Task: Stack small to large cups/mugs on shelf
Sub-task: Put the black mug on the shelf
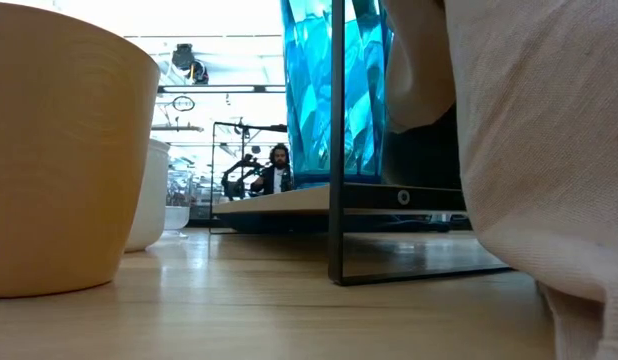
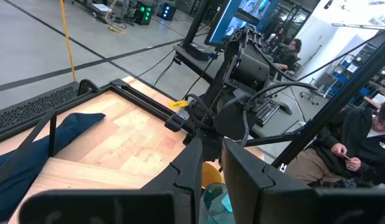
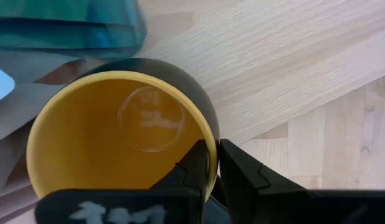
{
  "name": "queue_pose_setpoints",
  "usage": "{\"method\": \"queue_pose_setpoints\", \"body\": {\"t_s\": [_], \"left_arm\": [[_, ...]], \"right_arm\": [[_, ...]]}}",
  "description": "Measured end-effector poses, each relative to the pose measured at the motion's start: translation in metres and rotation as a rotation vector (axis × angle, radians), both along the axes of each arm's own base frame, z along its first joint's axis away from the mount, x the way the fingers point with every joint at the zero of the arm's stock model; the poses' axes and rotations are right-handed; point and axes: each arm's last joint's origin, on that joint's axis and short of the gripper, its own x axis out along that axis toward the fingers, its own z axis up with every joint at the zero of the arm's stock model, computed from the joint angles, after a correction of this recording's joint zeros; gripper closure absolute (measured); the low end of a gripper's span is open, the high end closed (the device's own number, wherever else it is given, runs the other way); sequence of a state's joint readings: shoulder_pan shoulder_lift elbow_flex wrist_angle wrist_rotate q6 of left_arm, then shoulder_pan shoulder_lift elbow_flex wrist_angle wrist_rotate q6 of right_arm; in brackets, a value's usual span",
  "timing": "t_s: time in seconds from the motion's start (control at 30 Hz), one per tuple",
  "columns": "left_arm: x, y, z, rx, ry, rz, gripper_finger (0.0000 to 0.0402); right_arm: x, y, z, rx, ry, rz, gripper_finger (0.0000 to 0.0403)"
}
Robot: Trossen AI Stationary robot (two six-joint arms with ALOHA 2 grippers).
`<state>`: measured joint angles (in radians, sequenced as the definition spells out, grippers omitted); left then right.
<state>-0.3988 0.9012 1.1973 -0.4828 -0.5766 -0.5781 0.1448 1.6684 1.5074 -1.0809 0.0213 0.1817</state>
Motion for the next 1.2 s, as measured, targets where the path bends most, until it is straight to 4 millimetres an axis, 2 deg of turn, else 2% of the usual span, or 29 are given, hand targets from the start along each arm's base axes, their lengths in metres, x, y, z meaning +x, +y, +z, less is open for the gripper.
{"method": "queue_pose_setpoints", "body": {"t_s": [0.13,0.43,0.6,0.93,1.2], "left_arm": [[0.000,0.000,0.000,0.001,0.000,0.000,0.0341],[0.000,0.000,0.000,0.004,0.001,-0.001,0.0341],[0.000,0.000,0.000,0.007,0.001,-0.001,0.0341],[0.000,0.000,-0.001,0.025,0.019,-0.003,0.0341],[-0.001,0.000,-0.005,0.065,0.060,-0.016,0.0341]], "right_arm": [[0.000,0.000,0.000,0.000,-0.001,-0.001,0.0367],[0.000,0.000,0.001,0.024,-0.005,0.007,0.0314],[-0.001,-0.002,0.003,0.023,-0.005,0.004,0.0297],[-0.015,-0.019,0.025,0.012,-0.066,-0.024,0.0293],[-0.034,-0.024,0.043,-0.001,-0.093,-0.060,0.0293]]}}
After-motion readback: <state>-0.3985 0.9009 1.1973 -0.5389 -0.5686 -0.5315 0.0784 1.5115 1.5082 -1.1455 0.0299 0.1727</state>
